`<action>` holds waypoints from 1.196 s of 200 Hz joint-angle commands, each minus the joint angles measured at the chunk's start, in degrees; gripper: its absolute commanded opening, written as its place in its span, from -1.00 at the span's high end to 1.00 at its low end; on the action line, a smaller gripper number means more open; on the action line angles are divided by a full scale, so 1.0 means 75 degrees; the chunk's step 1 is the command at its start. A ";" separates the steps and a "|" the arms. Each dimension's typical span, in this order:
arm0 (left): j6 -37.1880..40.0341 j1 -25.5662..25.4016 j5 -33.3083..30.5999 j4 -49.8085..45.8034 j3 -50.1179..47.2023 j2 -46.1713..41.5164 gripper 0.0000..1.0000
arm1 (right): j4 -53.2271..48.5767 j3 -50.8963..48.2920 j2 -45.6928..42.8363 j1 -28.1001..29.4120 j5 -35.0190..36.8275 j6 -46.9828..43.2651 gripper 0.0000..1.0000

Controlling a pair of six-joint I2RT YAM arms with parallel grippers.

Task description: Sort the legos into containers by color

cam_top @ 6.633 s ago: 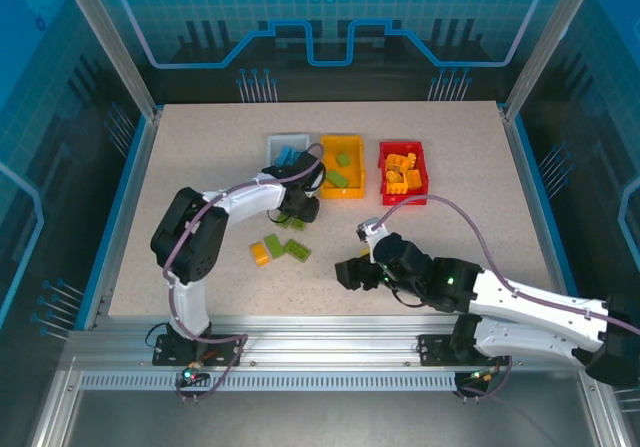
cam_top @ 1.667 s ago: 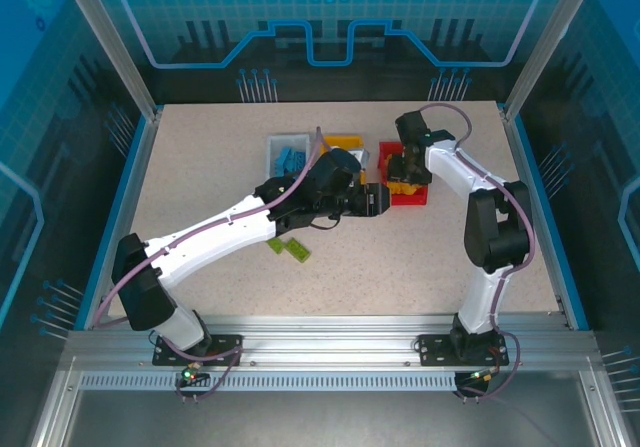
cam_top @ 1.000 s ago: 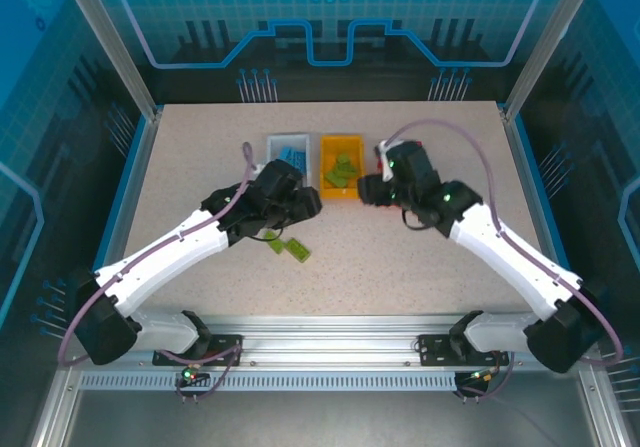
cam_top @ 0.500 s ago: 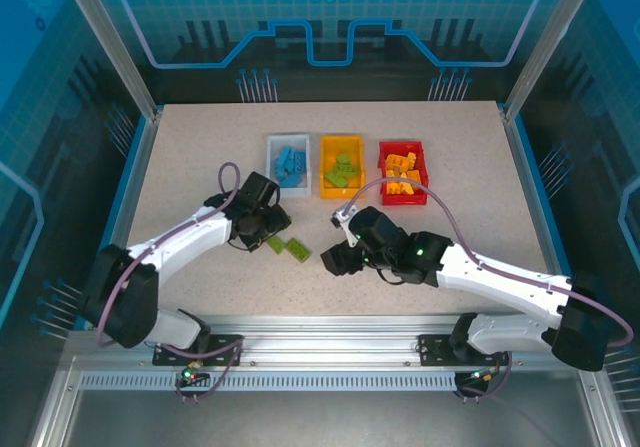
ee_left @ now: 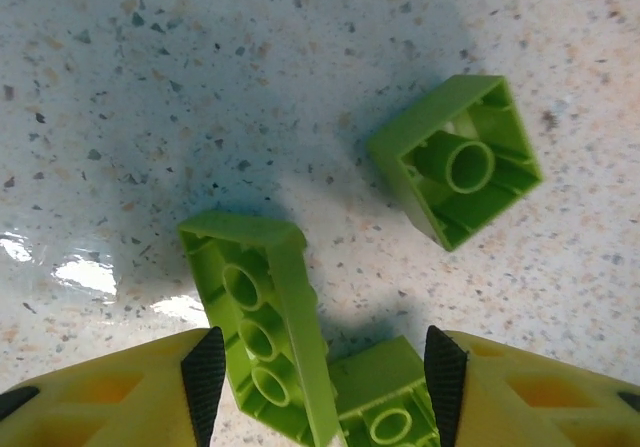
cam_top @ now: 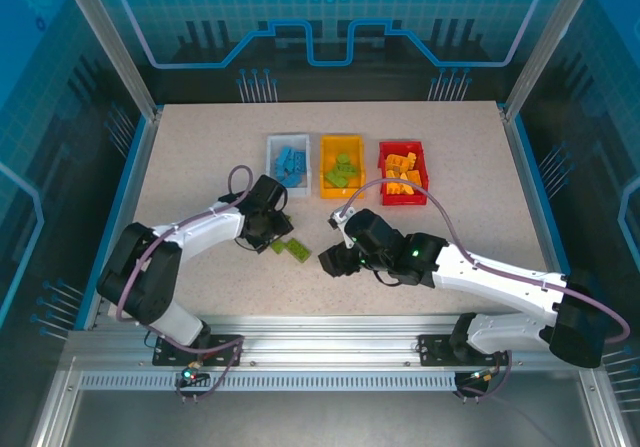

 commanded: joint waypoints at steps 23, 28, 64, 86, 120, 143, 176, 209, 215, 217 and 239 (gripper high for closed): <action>0.0134 0.0048 -0.0445 -0.0121 -0.0029 0.0277 -0.08 | 0.0168 0.0048 0.0000 0.0113 0.0170 0.0176 -0.30; 0.0136 0.0054 -0.0470 -0.0123 -0.0046 0.0269 -0.05 | 0.0168 0.0048 -0.0008 0.0114 0.0171 0.0195 -0.30; 0.0147 0.0045 -0.0540 -0.0043 -0.0220 0.0176 0.28 | 0.0180 0.0038 0.0041 0.0116 0.0205 0.0235 -0.29; 0.0198 0.0046 -0.0604 -0.0094 -0.0275 0.0078 0.41 | 0.0168 0.0045 0.0046 0.0116 0.0228 0.0258 -0.28; 0.0246 0.0049 -0.0796 -0.0274 -0.0339 -0.0195 0.59 | 0.0204 0.0041 0.0028 0.0114 0.0217 0.0270 -0.27; 0.0267 0.0046 -0.0870 -0.0355 -0.0454 -0.0585 0.75 | 0.0227 0.0045 0.0055 0.0116 0.0199 0.0282 -0.27; 0.0379 0.0045 -0.1022 -0.0750 -0.0430 -0.1274 0.81 | 0.0285 0.0045 0.0109 0.0116 0.0181 0.0334 -0.26; 0.0487 0.0027 -0.0766 -0.0918 -0.0109 -0.1810 0.84 | 0.0248 0.0291 0.0021 0.0055 0.0333 0.0303 -0.25; 0.0539 0.0016 -0.0686 -0.0916 0.0005 -0.1804 0.89 | 0.0239 0.0294 0.0008 0.0007 0.0354 0.0298 -0.25; 0.0553 0.0011 -0.0661 -0.0928 0.0052 -0.1802 0.91 | 0.0239 0.0303 0.0001 -0.0014 0.0348 0.0301 -0.25; 0.0657 -0.0027 -0.0441 -0.0897 0.0567 -0.1657 1.00 | 0.0286 0.0334 -0.0074 -0.0318 0.0242 0.0317 -0.23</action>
